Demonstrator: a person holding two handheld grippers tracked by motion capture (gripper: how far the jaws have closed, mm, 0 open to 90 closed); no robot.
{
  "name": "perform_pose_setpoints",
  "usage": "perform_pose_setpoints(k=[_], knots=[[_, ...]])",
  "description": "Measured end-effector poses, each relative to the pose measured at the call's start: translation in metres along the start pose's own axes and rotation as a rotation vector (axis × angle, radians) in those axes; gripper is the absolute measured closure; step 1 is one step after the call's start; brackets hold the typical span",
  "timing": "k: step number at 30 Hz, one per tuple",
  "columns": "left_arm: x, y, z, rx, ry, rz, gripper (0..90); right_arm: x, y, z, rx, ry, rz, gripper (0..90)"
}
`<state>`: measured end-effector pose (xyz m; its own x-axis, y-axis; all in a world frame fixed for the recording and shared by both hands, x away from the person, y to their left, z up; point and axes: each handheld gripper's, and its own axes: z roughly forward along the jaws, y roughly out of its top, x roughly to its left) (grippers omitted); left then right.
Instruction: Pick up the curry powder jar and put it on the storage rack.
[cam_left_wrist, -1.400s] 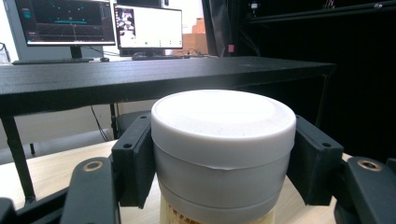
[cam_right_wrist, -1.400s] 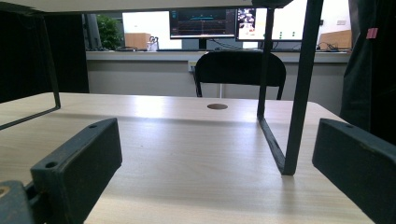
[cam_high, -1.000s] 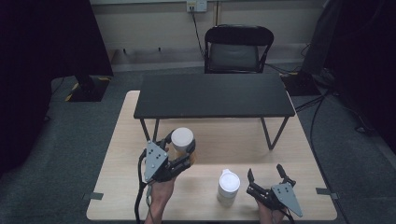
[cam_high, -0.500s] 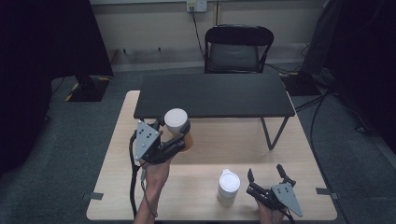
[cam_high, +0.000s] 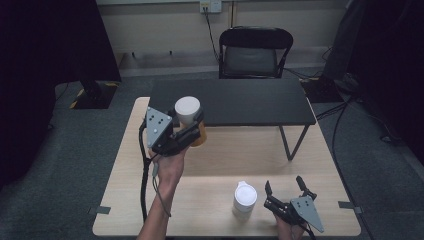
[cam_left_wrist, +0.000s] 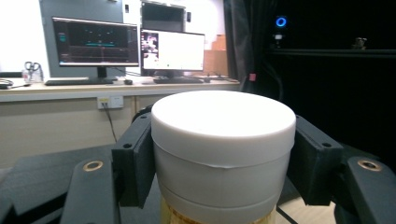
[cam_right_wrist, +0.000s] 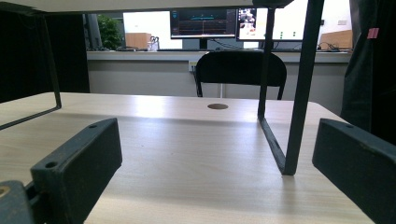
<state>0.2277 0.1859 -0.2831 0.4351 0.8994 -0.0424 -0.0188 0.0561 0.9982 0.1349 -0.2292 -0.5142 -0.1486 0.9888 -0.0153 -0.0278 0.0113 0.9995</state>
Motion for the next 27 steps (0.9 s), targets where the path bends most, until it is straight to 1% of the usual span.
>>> perform_pose_setpoints(k=[2, 5, 7, 9, 12, 14, 18, 20, 23, 24, 27], knots=[[-0.001, 0.006, 0.006, 0.008, 0.011, 0.000, 34.2, 0.000, 0.000, 0.000, 0.000, 0.002, 0.000, 0.0], [-0.004, 0.010, 0.017, 0.001, 0.034, 0.001, 34.2, 0.000, 0.000, 0.000, 0.000, 0.002, 0.000, 0.0], [-0.004, 0.012, 0.025, 0.005, 0.048, -0.006, 34.2, 0.000, 0.000, 0.000, 0.000, 0.002, 0.000, 0.0], [-0.003, 0.013, 0.033, 0.005, 0.058, -0.014, 34.2, 0.000, 0.000, 0.000, -0.001, 0.002, 0.001, 0.0], [-0.002, 0.015, 0.043, 0.006, 0.081, -0.009, 34.2, 0.000, 0.000, 0.000, -0.001, 0.002, 0.000, 0.0], [-0.002, 0.015, 0.049, 0.004, 0.089, -0.016, 34.2, -0.001, 0.000, 0.000, -0.001, 0.004, 0.000, 0.0], [-0.003, 0.015, 0.063, 0.017, 0.104, -0.007, 34.2, -0.001, 0.000, 0.000, -0.001, 0.004, 0.001, 0.0], [-0.003, 0.012, 0.068, 0.014, 0.107, -0.011, 34.2, -0.001, 0.000, 0.000, -0.001, 0.006, 0.001, 0.0], [-0.006, 0.010, 0.071, 0.027, 0.122, 0.002, 34.2, -0.001, 0.000, 0.000, -0.002, 0.007, 0.001, 0.0], [-0.006, 0.007, 0.072, 0.020, 0.120, 0.005, 34.2, -0.001, 0.000, 0.000, -0.002, 0.007, 0.001, 0.0], [-0.004, 0.007, 0.073, 0.017, 0.119, -0.006, 34.2, -0.001, 0.000, 0.000, -0.002, 0.007, 0.001, 0.0]])
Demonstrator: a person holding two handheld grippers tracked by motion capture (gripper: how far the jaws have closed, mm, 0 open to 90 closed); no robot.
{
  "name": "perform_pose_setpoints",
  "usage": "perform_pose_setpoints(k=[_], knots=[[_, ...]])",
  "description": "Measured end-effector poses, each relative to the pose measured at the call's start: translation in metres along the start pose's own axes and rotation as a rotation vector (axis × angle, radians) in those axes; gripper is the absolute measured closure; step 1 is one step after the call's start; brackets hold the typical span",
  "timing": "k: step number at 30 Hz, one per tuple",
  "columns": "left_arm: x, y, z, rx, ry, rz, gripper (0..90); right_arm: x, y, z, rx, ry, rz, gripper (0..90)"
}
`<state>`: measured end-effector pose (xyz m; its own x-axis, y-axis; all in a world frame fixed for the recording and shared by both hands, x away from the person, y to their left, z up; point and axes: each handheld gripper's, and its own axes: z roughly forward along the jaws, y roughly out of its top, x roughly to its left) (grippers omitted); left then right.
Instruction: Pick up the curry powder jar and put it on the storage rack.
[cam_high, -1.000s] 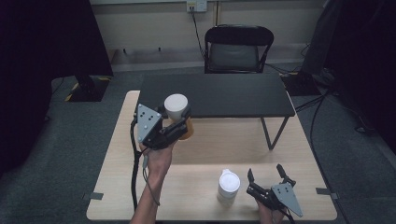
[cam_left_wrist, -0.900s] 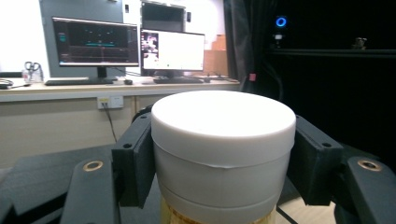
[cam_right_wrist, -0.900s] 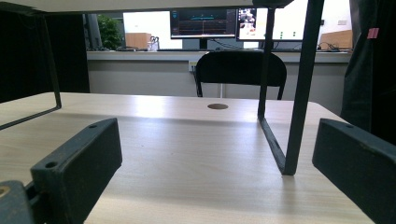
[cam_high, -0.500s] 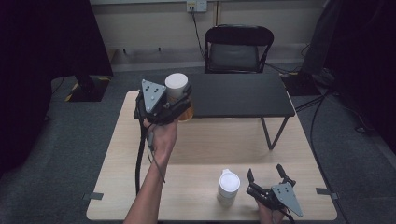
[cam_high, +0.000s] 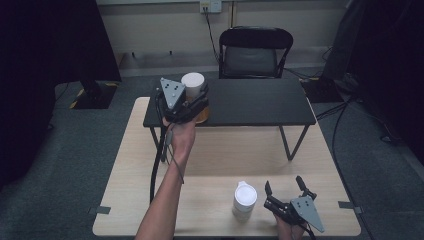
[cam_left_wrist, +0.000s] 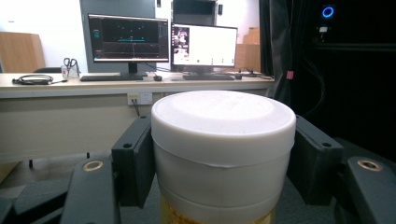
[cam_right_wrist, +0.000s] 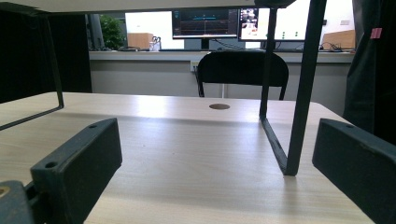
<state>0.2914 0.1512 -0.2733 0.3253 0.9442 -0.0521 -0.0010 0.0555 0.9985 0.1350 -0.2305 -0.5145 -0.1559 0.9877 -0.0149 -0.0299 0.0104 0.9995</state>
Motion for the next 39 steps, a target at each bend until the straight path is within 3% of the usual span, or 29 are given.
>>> perform_pose_setpoints(k=[6, 21, 23, 28, 32, 39], knots=[[-0.002, -0.001, 0.001, -0.002, -0.005, 0.025, 34.1, 0.000, 0.000, 0.000, 0.000, -0.001, 0.000, 0.0], [0.002, -0.002, 0.001, -0.004, -0.020, 0.015, 33.4, 0.001, 0.000, 0.000, 0.000, -0.004, 0.000, 0.0], [0.008, -0.007, 0.001, -0.033, -0.050, -0.002, 28.5, 0.001, 0.000, 0.000, 0.000, -0.004, 0.000, 0.0], [0.006, -0.011, 0.002, -0.046, -0.020, -0.001, 11.4, 0.001, 0.000, 0.000, 0.000, -0.004, 0.000, 0.0], [0.005, -0.012, 0.002, -0.046, -0.003, 0.001, 2.8, 0.001, 0.000, 0.000, 0.001, -0.004, 0.000, 0.0], [0.005, -0.014, -0.001, -0.043, 0.008, 0.002, 0.0, 0.001, 0.000, 0.000, 0.001, -0.006, 0.000, 0.0]])
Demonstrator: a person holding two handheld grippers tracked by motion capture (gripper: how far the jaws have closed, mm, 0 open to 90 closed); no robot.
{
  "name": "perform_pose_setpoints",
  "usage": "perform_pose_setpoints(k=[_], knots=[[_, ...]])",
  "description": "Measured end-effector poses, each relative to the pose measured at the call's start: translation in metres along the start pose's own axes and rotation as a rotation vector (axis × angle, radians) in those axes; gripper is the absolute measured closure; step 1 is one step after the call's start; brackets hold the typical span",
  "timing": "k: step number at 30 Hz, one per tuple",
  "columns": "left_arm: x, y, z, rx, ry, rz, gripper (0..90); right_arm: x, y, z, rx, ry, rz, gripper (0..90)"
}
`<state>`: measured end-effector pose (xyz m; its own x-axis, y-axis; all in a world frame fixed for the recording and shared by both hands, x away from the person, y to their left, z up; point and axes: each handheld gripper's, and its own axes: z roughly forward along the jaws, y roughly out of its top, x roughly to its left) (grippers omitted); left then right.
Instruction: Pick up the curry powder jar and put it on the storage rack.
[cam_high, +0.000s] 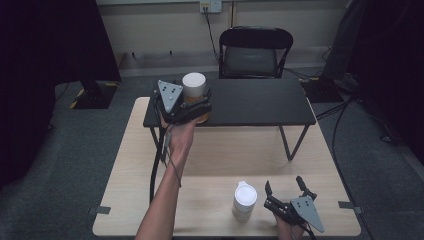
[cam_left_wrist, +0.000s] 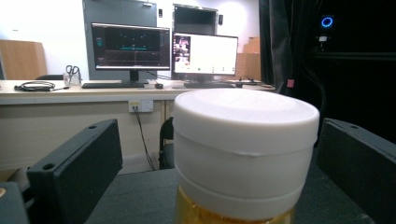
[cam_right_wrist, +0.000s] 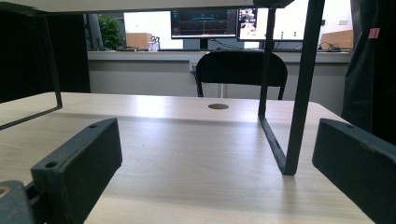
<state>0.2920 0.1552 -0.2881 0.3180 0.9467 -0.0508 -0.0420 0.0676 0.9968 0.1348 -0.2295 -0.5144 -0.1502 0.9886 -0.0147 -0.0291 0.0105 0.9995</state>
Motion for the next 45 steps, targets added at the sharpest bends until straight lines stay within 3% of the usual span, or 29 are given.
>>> perform_pose_setpoints(k=[14, 27, 45], knots=[[0.001, -0.012, -0.018, -0.049, -0.006, 0.002, 0.0, 0.000, 0.000, 0.000, 0.000, -0.002, 0.000, 0.0], [0.001, -0.021, -0.030, -0.042, -0.009, -0.019, 0.0, 0.001, 0.000, 0.000, 0.000, -0.005, 0.000, 0.0], [0.006, -0.054, -0.055, -0.041, 0.027, -0.039, 0.0, 0.001, 0.000, 0.000, 0.000, -0.007, 0.000, 0.0]])
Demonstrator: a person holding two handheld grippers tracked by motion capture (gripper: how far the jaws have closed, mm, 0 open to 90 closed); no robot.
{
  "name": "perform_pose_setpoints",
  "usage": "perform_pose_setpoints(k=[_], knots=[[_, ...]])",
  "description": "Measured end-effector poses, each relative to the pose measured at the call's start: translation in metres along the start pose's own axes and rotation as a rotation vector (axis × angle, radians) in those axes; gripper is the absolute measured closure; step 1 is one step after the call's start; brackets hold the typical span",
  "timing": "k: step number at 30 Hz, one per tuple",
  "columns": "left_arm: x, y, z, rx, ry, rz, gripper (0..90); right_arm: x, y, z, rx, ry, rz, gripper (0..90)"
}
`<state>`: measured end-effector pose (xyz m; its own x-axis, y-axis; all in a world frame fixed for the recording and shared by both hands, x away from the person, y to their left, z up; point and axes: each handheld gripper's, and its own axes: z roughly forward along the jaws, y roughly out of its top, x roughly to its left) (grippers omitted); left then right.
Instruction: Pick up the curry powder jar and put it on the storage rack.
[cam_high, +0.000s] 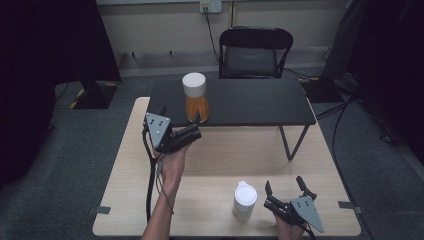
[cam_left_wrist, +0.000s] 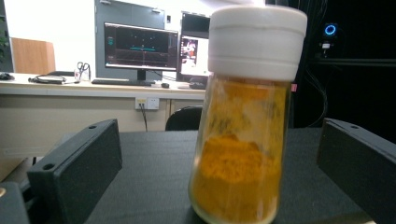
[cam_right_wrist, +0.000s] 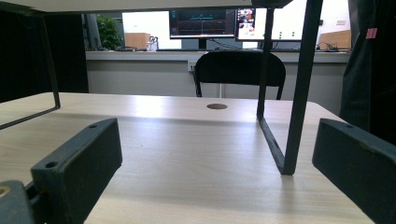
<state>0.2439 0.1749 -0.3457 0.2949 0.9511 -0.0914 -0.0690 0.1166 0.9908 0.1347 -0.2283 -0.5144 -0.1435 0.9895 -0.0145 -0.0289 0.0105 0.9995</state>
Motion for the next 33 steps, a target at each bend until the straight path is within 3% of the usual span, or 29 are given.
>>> perform_pose_setpoints(k=[21, 27, 33], knots=[[0.005, -0.027, -0.040, -0.053, 0.030, 0.030, 0.0, 0.000, 0.000, 0.000, 0.000, -0.003, 0.000, 0.0], [0.010, -0.042, -0.055, -0.076, 0.031, 0.024, 0.0, 0.001, 0.000, 0.000, 0.000, -0.003, 0.000, 0.0], [0.012, -0.053, -0.064, -0.068, 0.048, 0.015, 0.0, 0.001, 0.000, 0.000, 0.000, -0.005, 0.000, 0.0]])
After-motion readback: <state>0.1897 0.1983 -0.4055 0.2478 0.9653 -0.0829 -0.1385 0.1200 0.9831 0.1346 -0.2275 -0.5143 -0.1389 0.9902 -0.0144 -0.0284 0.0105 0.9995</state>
